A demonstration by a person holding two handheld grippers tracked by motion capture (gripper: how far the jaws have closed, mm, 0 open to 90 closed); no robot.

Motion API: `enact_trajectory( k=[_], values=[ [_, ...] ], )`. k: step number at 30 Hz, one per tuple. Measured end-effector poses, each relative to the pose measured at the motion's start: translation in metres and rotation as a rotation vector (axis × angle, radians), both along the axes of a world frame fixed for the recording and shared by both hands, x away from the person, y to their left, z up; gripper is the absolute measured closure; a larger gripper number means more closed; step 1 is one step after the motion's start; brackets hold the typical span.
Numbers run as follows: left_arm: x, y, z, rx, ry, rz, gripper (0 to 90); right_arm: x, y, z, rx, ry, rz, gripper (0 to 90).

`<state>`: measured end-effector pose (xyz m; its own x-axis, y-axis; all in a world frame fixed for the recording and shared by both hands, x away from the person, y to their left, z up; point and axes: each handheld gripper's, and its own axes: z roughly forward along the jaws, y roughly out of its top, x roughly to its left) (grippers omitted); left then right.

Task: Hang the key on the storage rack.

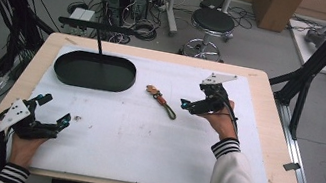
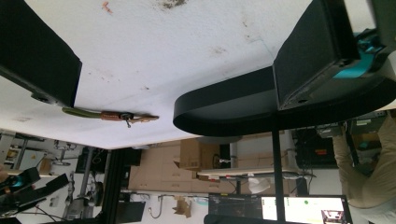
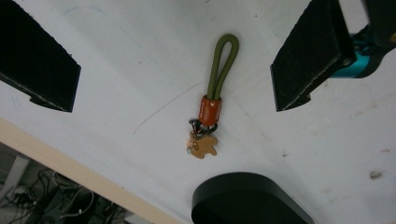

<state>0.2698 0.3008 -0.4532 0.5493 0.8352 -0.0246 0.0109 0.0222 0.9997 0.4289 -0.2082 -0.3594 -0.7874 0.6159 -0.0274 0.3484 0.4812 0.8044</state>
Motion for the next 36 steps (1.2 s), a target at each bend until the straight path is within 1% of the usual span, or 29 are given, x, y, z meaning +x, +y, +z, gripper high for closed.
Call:
enact_trajectory(
  k=[1, 2, 3, 4, 5, 6, 9, 10, 11, 13, 14, 15, 16, 17, 18, 19, 20, 22, 23, 24, 25, 26, 29, 30, 31, 32, 33, 34, 36],
  values=[
    [0.000, 0.000, 0.000, 0.000, 0.002, 0.000, 1.7, 0.000, 0.000, 0.000, 0.000, 0.000, 0.000, 0.5],
    [0.000, 0.000, 0.000, -0.001, 0.002, -0.001, 1.7, 0.005, 0.007, -0.001, -0.030, 0.022, 0.006, 0.5],
    [0.000, 0.000, 0.000, -0.002, 0.001, 0.000, 1.7, 0.005, 0.007, -0.001, -0.030, 0.022, 0.006, 0.5],
    [0.000, 0.000, 0.000, -0.001, 0.002, -0.001, 1.7, 0.010, 0.014, -0.002, -0.055, 0.046, 0.006, 0.5],
    [0.000, 0.000, 0.000, -0.002, 0.002, -0.001, 1.7, 0.010, 0.014, -0.002, -0.055, 0.046, 0.006, 0.5],
    [0.000, 0.000, 0.000, -0.002, 0.002, 0.000, 1.7, 0.012, 0.017, -0.002, -0.068, 0.060, 0.001, 0.5],
    [0.000, 0.000, 0.000, -0.001, 0.001, 0.000, 1.7, 0.018, 0.028, -0.004, -0.123, 0.080, 0.001, 0.5],
    [0.000, 0.000, 0.000, -0.002, 0.002, -0.001, 1.7, 0.021, 0.034, -0.007, -0.136, 0.104, 0.006, 0.5],
    [0.000, 0.000, 0.000, -0.002, 0.002, -0.001, 1.7, 0.021, 0.034, -0.007, -0.136, 0.104, 0.006, 0.5],
    [0.000, 0.000, 0.000, -0.002, 0.002, -0.001, 1.7, 0.025, 0.043, -0.011, -0.165, 0.129, 0.013, 0.5],
    [0.000, 0.000, 0.000, -0.003, 0.002, -0.001, 1.7, 0.025, 0.043, -0.011, -0.165, 0.129, 0.013, 0.5],
    [0.000, 0.000, 0.000, -0.004, 0.002, -0.001, 1.7, 0.025, 0.045, -0.013, -0.171, 0.145, 0.008, 0.5],
    [0.000, 0.000, 0.000, -0.001, 0.003, -0.001, 1.7, 0.027, 0.049, -0.017, -0.191, 0.150, 0.017, 0.5],
    [0.000, 0.000, 0.000, -0.002, 0.003, -0.001, 1.7, 0.027, 0.049, -0.017, -0.191, 0.150, 0.017, 0.5],
    [0.000, 0.000, 0.000, -0.001, 0.004, 0.000, 1.7, 0.028, 0.052, -0.021, -0.208, 0.159, 0.030, 0.5],
    [0.000, 0.000, 0.000, -0.001, 0.003, -0.001, 1.7, 0.028, 0.052, -0.021, -0.208, 0.159, 0.030, 0.5],
    [0.000, 0.000, 0.000, -0.001, 0.003, -0.002, 1.7, 0.028, 0.056, -0.024, -0.222, 0.171, 0.039, 0.5],
    [0.000, 0.000, 0.000, -0.002, 0.003, -0.002, 1.7, 0.029, 0.058, -0.027, -0.242, 0.175, 0.055, 0.6],
    [0.000, 0.000, 0.000, -0.001, 0.003, -0.002, 1.7, 0.029, 0.058, -0.027, -0.242, 0.175, 0.055, 0.6],
    [0.000, 0.000, 0.000, -0.001, 0.003, -0.002, 1.7, 0.029, 0.060, -0.030, -0.264, 0.186, 0.060, 2.5],
    [0.000, 0.000, 0.000, -0.001, 0.003, -0.002, 1.7, 0.029, 0.060, -0.030, -0.264, 0.186, 0.060, 2.5],
    [0.000, 0.000, 0.000, -0.001, 0.003, -0.002, 1.7, 0.030, 0.060, -0.032, -0.276, 0.190, 0.072, 4.0],
    [0.000, 0.000, 0.000, -0.001, 0.003, -0.002, 1.7, 0.031, 0.063, -0.036, -0.312, 0.203, 0.080, 4.1],
    [0.000, 0.000, 0.000, 0.000, 0.003, -0.001, 1.7, 0.031, 0.064, -0.038, -0.330, 0.213, 0.082, 4.4],
    [0.000, 0.000, 0.000, -0.001, 0.003, -0.002, 1.7, 0.031, 0.064, -0.038, -0.330, 0.213, 0.082, 4.4],
    [0.000, 0.000, 0.000, 0.000, 0.002, -0.001, 1.7, 0.031, 0.067, -0.040, -0.359, 0.220, 0.077, 4.7],
    [0.000, 0.000, 0.000, 0.001, 0.002, -0.001, 1.7, 0.031, 0.067, -0.040, -0.359, 0.220, 0.077, 4.7],
    [0.000, 0.000, 0.000, 0.000, 0.002, -0.002, 1.7, 0.031, 0.068, -0.040, -0.374, 0.221, 0.076, 5.1],
    [0.000, 0.000, 0.000, 0.001, 0.003, -0.002, 1.7, 0.031, 0.071, -0.041, -0.384, 0.227, 0.072, 6.0]
  ],
)
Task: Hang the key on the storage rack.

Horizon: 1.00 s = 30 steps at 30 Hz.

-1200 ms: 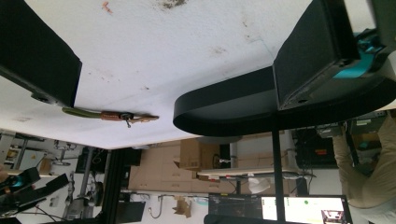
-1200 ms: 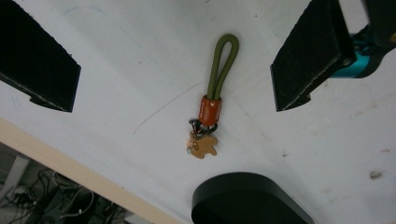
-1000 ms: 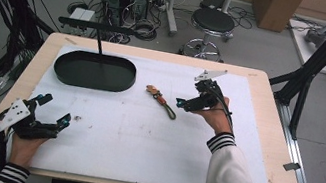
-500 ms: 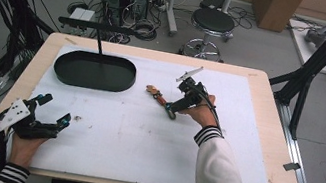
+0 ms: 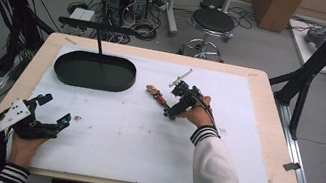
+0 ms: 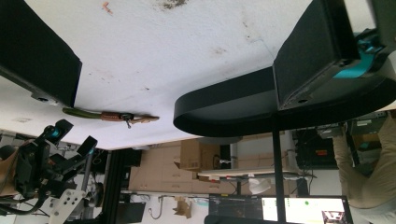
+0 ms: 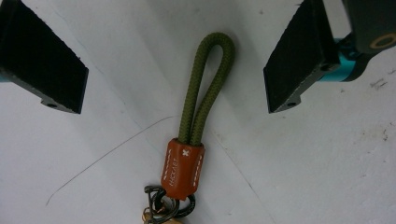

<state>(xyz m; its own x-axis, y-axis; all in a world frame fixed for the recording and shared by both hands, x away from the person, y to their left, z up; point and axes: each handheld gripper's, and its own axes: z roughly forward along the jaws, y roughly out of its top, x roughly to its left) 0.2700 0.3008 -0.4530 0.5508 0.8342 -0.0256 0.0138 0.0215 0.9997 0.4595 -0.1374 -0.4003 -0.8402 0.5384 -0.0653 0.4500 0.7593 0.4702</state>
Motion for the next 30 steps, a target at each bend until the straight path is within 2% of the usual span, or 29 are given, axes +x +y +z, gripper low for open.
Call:
enact_trajectory(
  k=[5, 7, 12, 16, 17, 18, 20, 22, 30],
  values=[
    [0.000, 0.000, 0.000, 0.000, 0.000, 0.000, 1.7, 0.000, 0.005, -0.004, -0.047, 0.027, -0.010, 7.9],
    [0.000, 0.000, 0.000, 0.000, 0.000, 0.000, 1.7, 0.001, 0.006, -0.005, -0.054, 0.039, -0.002, 15.7],
    [0.000, 0.000, 0.000, -0.001, 0.001, 0.001, 1.7, 0.000, 0.008, -0.006, -0.070, 0.055, -0.006, 19.0],
    [0.000, 0.000, 0.000, -0.001, 0.001, 0.001, 1.7, 0.000, 0.008, -0.005, -0.072, 0.073, -0.007, 28.2],
    [0.000, 0.000, 0.000, -0.001, 0.001, 0.001, 1.7, 0.000, 0.008, -0.005, -0.072, 0.073, -0.007, 28.2],
    [0.000, 0.000, 0.000, -0.001, 0.001, 0.001, 1.7, -0.001, 0.009, -0.006, -0.086, 0.080, -0.011, 32.3],
    [0.000, 0.000, 0.000, -0.001, 0.001, 0.000, 1.7, 0.000, 0.010, -0.006, -0.096, 0.080, -0.003, 34.1],
    [0.000, 0.000, 0.000, -0.001, 0.001, 0.001, 1.7, 0.000, 0.014, -0.005, -0.096, 0.076, -0.006, 39.8],
    [0.000, 0.000, 0.000, -0.001, 0.001, -0.001, 1.7, -0.001, 0.021, -0.008, -0.120, 0.088, 0.005, 50.3]
  ],
)
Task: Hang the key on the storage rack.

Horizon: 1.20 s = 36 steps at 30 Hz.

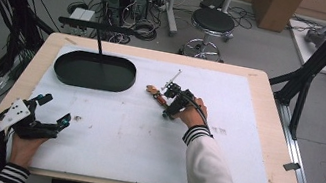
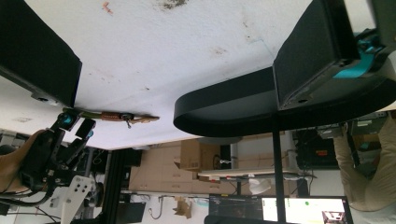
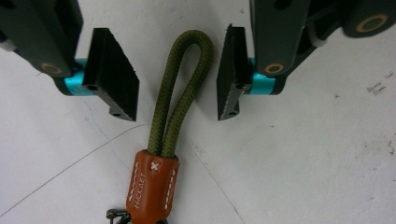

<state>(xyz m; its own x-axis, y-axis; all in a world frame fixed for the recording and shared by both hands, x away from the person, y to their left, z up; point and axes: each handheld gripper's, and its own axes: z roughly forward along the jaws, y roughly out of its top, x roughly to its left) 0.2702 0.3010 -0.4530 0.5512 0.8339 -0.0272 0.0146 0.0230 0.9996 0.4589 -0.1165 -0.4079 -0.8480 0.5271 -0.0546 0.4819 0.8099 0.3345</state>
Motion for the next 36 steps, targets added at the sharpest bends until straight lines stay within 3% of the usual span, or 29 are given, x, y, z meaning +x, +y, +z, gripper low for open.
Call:
enact_trajectory(
  k=[11, 14, 17, 21, 27, 31, 36],
  values=[
    [0.000, 0.000, 0.000, 0.000, 0.000, 0.000, 1.7, 0.002, 0.000, -0.001, -0.011, 0.008, -0.008, 62.1],
    [0.000, 0.000, 0.000, 0.000, 0.001, 0.000, 1.7, 0.002, 0.001, -0.001, -0.014, 0.013, -0.005, 76.3],
    [0.000, 0.000, 0.000, 0.000, 0.001, 0.000, 1.7, 0.001, 0.003, 0.000, -0.019, 0.024, -0.010, 83.9],
    [0.000, 0.000, 0.000, 0.000, 0.000, 0.000, 1.7, -0.001, 0.006, 0.000, -0.035, 0.016, -0.010, 84.3],
    [0.000, 0.000, 0.000, 0.001, -0.001, 0.001, 1.7, 0.000, 0.002, 0.001, -0.017, 0.033, -0.014, 84.6],
    [0.000, 0.000, 0.000, 0.000, -0.001, 0.000, 1.7, 0.000, 0.000, 0.004, 0.006, 0.034, -0.004, 84.6],
    [-0.001, 0.000, 0.000, -0.002, -0.009, -0.009, 1.7, -0.007, -0.002, 0.015, 0.083, 0.030, 0.041, 84.7]
  ],
)
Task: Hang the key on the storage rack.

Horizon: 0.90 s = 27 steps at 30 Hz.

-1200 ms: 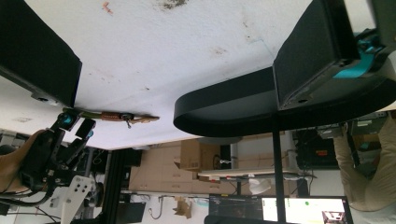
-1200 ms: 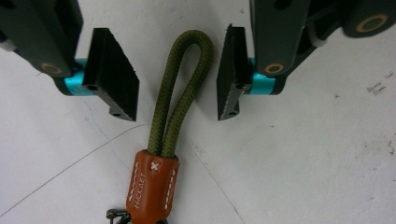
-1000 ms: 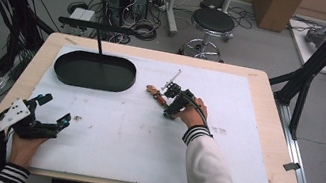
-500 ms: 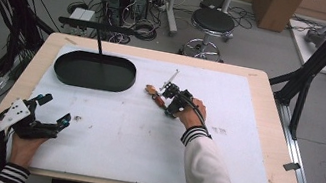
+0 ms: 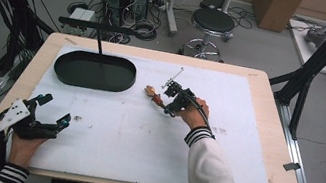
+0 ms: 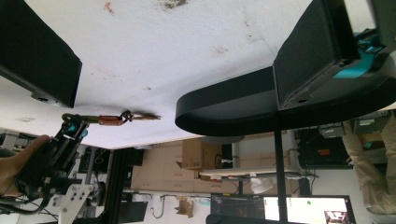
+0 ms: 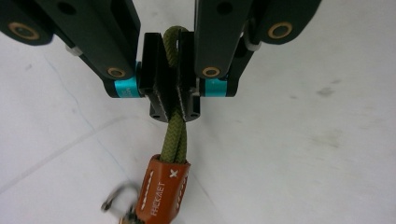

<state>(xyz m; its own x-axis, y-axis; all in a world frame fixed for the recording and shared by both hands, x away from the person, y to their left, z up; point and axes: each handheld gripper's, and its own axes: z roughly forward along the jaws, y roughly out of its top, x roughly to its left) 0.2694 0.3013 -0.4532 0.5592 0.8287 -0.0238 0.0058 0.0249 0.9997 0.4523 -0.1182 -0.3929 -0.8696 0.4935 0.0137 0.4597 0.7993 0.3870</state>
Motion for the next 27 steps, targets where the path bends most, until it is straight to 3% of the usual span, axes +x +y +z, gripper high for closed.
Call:
enact_trajectory(
  k=[1, 2, 7, 9, 11, 12, 14, 15, 19, 22, 24, 27],
  values=[
    [0.000, 0.000, 0.000, 0.001, -0.003, -0.001, 1.7, 0.000, 0.000, 0.000, 0.000, 0.000, 0.000, 84.7],
    [0.000, 0.000, 0.000, 0.000, -0.003, -0.005, 1.7, -0.005, -0.001, 0.007, 0.049, -0.019, 0.040, 84.7],
    [0.002, 0.004, 0.002, -0.008, 0.024, -0.034, 1.7, -0.014, -0.004, 0.022, 0.129, -0.056, 0.099, 84.8],
    [0.004, 0.005, 0.005, -0.002, 0.029, -0.054, 1.7, -0.021, -0.008, 0.032, 0.177, -0.113, 0.156, 85.0],
    [0.006, 0.006, 0.012, -0.002, 0.041, -0.074, 1.7, -0.023, -0.012, 0.037, 0.230, -0.126, 0.176, 84.9],
    [0.007, 0.006, 0.016, -0.003, 0.057, -0.087, 1.7, -0.023, -0.012, 0.037, 0.230, -0.126, 0.176, 84.9],
    [0.011, 0.006, 0.026, -0.007, 0.115, -0.127, 1.7, -0.028, -0.015, 0.044, 0.303, -0.147, 0.219, 84.9],
    [0.013, 0.005, 0.030, 0.000, 0.119, -0.139, 1.7, -0.028, -0.015, 0.044, 0.303, -0.147, 0.219, 84.9],
    [0.021, 0.002, 0.048, 0.035, 0.135, -0.183, 1.7, -0.037, -0.016, 0.054, 0.381, -0.175, 0.292, 84.8],
    [0.028, -0.001, 0.062, 0.044, 0.146, -0.247, 1.7, -0.040, -0.017, 0.056, 0.415, -0.167, 0.322, 84.8],
    [0.032, -0.005, 0.071, 0.072, 0.145, -0.271, 1.7, -0.043, -0.020, 0.060, 0.465, -0.168, 0.347, 84.8],
    [0.037, -0.015, 0.082, 0.099, 0.133, -0.312, 1.7, -0.046, -0.023, 0.064, 0.491, -0.183, 0.366, 84.8]
  ],
)
